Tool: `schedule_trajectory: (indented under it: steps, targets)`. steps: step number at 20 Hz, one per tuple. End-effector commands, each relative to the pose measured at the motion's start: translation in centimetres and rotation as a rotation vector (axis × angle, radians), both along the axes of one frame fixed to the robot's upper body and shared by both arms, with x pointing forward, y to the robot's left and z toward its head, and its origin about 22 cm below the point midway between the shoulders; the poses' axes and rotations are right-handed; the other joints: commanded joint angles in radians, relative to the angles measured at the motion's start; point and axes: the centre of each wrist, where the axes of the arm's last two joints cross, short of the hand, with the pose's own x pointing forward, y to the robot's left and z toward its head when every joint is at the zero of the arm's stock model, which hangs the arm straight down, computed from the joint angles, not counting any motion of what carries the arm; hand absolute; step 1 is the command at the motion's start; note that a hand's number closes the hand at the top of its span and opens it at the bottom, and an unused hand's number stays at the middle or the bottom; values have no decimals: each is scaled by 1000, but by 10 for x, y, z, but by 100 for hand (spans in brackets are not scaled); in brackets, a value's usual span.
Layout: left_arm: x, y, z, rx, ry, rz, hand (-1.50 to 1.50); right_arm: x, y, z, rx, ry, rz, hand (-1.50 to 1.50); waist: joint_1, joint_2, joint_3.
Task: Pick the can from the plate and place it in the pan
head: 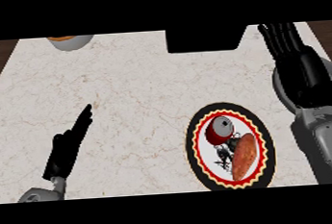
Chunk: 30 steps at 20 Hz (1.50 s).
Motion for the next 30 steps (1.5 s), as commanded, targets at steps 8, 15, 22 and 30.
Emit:
schedule_trajectory:
  steps: [8, 15, 22, 30]
  targets:
    - [7, -61, 38, -259, -344, -83, 0, 12, -50, -53, -111, 149, 391, 150, 23, 3, -4]
    - [13, -48, 36, -269, -340, -62, 0, 17, -124, -51, -247, 33, 593, -150, 10, 0, -4]
    - [7, -69, 35, -272, -356, -89, 0, 43, -104, -30, -501, 7, 666, -150, 10, -5, -5]
    - [18, -73, 32, -257, -351, -86, 0, 56, -15, -2, -896, -1, 790, -150, 7, -4, -6]
